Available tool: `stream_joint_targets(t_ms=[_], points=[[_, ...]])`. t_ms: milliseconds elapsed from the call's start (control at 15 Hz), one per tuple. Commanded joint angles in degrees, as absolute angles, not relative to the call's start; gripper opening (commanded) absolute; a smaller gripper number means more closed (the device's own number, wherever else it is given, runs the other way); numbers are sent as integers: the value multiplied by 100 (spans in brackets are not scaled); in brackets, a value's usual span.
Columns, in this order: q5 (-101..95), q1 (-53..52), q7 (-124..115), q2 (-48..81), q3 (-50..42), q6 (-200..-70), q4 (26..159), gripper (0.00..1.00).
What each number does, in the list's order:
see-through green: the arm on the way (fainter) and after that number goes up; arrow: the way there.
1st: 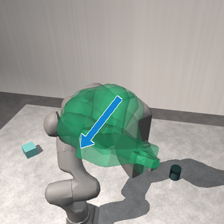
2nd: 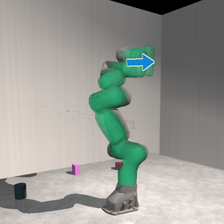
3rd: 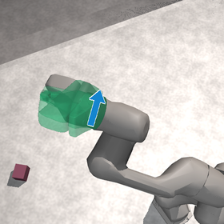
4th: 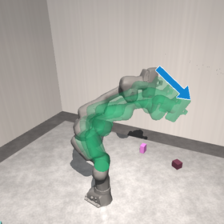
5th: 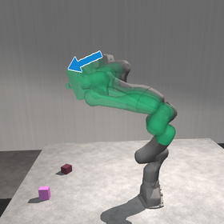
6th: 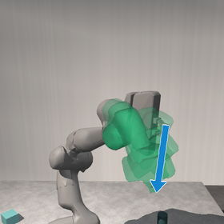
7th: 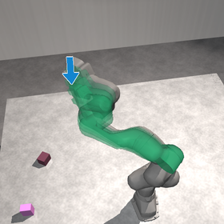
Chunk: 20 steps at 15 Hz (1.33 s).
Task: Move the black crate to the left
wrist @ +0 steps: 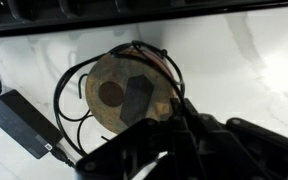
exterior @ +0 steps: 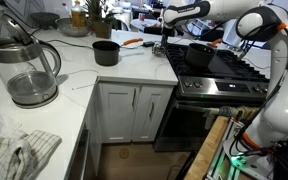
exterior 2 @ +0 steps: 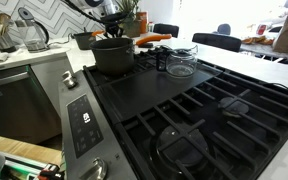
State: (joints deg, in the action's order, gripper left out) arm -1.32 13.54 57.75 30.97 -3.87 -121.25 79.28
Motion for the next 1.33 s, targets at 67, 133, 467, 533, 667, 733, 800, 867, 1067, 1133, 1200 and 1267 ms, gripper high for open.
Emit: stream_joint_targets(t_ms=[67,133,467,533,667,733,800,867,1067,1133,1200,1267], points=[[-322,1272,5766,2842,-307,-12347,8082,1],[-336,1251,5774,2811,-295,-12361,8093,1],[-145,1261,5807,2931,-136,-12353,7776,1],[-52,1280,5749,2956,-102,-12261,7690,1],[-138,1249,5762,2925,-121,-12285,7813,6],[-125,1249,5759,2926,-115,-12284,7795,6],[-118,1250,5758,2926,-114,-12284,7788,6],[-116,1252,5756,2928,-114,-12284,7786,6],[-114,1254,5755,2935,-114,-12284,7785,6],[-114,1254,5755,2937,-114,-12284,7785,1],[-89,1241,5856,2909,-59,-12182,7821,1],[-54,1221,5930,2857,3,-12115,7893,1]])
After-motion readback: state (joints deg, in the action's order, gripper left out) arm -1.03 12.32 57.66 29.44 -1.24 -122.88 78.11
